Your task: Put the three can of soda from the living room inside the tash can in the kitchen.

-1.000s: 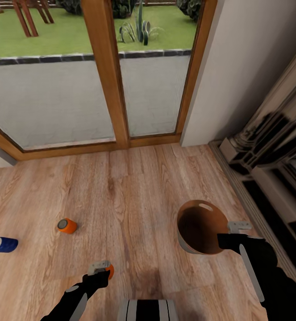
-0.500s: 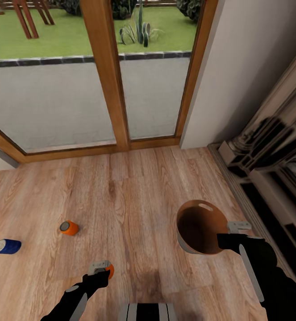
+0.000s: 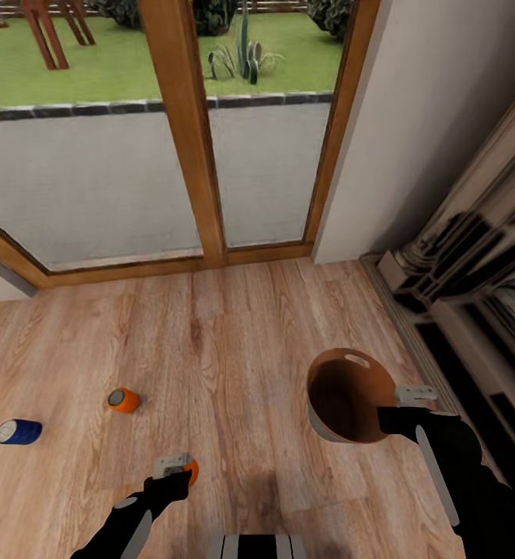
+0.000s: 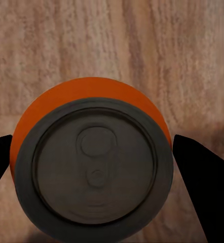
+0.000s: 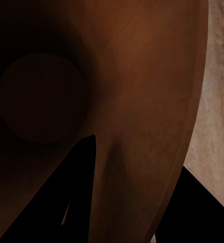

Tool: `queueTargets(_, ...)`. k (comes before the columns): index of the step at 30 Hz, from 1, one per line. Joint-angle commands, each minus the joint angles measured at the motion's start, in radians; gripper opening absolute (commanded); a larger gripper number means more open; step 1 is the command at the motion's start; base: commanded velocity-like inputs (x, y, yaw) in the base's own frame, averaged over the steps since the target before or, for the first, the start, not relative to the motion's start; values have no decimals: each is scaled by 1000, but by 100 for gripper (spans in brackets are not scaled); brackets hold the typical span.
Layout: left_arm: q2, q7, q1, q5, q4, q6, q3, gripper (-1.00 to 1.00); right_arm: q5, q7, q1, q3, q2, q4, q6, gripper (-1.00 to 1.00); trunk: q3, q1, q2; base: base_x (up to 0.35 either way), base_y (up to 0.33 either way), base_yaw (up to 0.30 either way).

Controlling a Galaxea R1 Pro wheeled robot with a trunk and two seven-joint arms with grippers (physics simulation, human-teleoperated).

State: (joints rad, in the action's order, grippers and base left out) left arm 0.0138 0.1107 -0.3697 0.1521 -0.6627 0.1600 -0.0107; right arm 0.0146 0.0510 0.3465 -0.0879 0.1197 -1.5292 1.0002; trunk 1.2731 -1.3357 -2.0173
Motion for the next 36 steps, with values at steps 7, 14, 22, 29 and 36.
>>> queueTargets(7,0,0,0,0,-1,1,0,-100,-10,0,0,0,0,0,0,-100,-22,27,49,0,0,0)
queueTargets(14,0,0,0,0,-3,0,0,-100,-10,0,0,0,0,0,0,-100,-44,54,98,0,0,0)
queueTargets(22,0,0,0,0,-3,0,0,-100,-10,0,0,1,0,1,0,-100,-69,85,154,0,0,0)
queueTargets(29,0,0,0,0,-5,0,0,-100,-10,0,0,3,0,1,0,-100,-91,111,203,0,0,0)
queueTargets(36,0,0,0,0,-6,0,0,-100,-10,0,0,4,0,1,0,-100,-113,138,252,0,0,0)
